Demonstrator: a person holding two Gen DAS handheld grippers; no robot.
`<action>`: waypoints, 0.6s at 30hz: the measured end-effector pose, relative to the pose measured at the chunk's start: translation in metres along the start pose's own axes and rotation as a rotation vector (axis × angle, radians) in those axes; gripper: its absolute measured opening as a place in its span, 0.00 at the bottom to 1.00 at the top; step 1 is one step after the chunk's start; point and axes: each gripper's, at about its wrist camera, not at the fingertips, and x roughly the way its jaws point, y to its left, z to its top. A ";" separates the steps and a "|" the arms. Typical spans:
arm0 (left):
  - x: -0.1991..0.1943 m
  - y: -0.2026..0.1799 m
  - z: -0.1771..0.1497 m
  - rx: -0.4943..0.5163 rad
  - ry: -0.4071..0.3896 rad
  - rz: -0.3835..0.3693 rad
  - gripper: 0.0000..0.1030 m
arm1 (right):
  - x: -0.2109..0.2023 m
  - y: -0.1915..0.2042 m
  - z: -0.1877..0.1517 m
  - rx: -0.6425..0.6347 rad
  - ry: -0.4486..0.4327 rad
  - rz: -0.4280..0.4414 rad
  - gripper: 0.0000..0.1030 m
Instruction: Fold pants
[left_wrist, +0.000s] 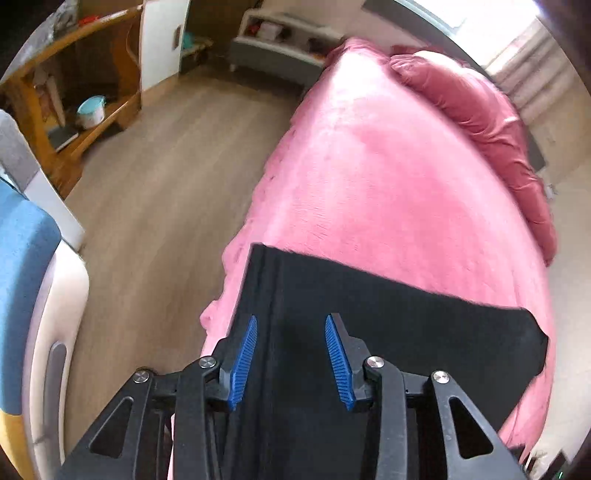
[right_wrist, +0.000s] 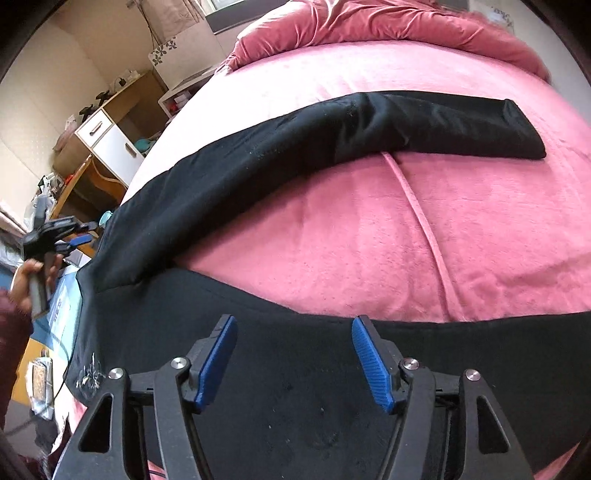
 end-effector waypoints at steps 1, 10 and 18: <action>0.005 0.003 0.005 -0.019 0.004 -0.016 0.38 | 0.006 0.003 0.006 0.003 0.005 0.001 0.64; 0.049 0.007 0.036 -0.142 0.057 -0.051 0.49 | 0.029 0.007 0.022 0.018 0.031 -0.009 0.66; 0.011 -0.026 0.024 0.042 -0.083 -0.031 0.19 | 0.039 0.009 0.021 0.010 0.043 -0.035 0.66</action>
